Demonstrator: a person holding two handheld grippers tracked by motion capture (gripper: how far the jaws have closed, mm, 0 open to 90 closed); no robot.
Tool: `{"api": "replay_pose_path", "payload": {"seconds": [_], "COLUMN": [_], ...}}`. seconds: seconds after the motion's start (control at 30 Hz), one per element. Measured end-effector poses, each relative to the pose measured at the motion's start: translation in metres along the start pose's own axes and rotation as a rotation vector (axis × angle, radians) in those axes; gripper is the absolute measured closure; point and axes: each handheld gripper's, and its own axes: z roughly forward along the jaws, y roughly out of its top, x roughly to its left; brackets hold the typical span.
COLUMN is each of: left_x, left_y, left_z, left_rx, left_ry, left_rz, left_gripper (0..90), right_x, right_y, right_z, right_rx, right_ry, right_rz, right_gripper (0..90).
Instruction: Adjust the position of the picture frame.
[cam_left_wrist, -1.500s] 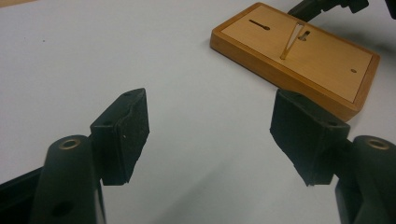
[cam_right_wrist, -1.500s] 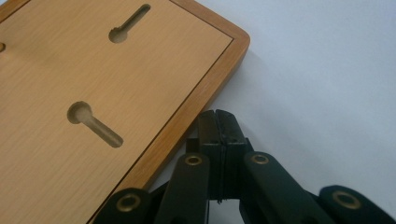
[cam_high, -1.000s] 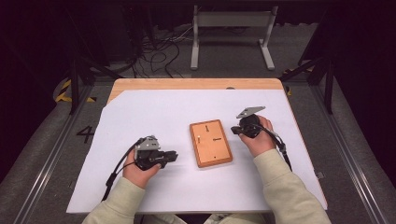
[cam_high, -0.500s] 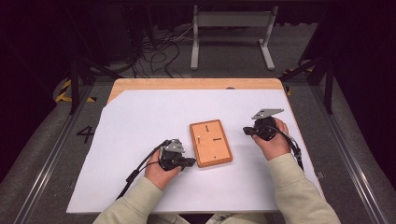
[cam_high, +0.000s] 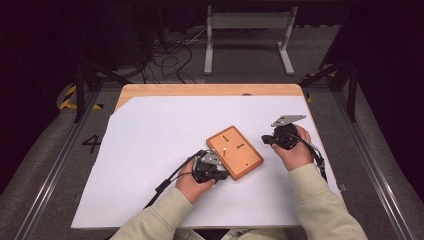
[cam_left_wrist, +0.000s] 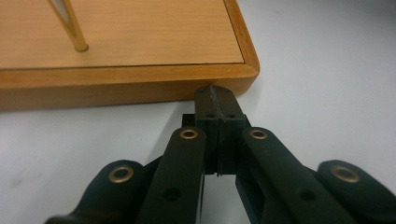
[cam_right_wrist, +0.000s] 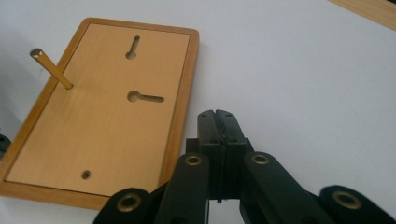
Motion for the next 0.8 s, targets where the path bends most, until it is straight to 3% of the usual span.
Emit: {"api": "replay_pose_path", "payload": {"seconds": [0.17,0.27,0.43,0.53,0.57,0.6,0.8], "left_x": [-0.006,-0.007,-0.003,0.003,0.003,0.005,0.014], "left_y": [0.013,0.012,0.006,-0.004,-0.004,-0.007,-0.031], "left_z": [0.014,0.011,-0.013,-0.043,-0.043,-0.050,-0.086], "left_rx": [0.001,0.005,-0.030,-0.073,-0.073,-0.083,-0.114], "left_ry": [-0.014,-0.021,0.004,0.045,0.045,0.053,0.116], "left_rz": [0.013,0.016,-0.002,-0.021,-0.021,-0.031,-0.050], "left_gripper": [89.7,87.8,80.4,74.8,73.4,72.6,69.3], "right_x": [0.004,0.007,0.007,0.004,0.004,0.002,0.005], "right_y": [0.009,0.015,0.023,0.036,0.036,0.043,0.066], "right_z": [0.007,0.015,0.025,0.040,0.040,0.049,0.079], "right_rx": [0.001,0.010,0.018,0.025,0.025,0.027,0.040], "right_ry": [0.015,0.026,0.046,0.062,0.062,0.070,0.054], "right_rz": [-0.018,-0.022,-0.017,-0.004,-0.004,0.016,0.014], "right_gripper": [90.0,90.0,90.0,90.0,90.0,90.0,90.0]}}
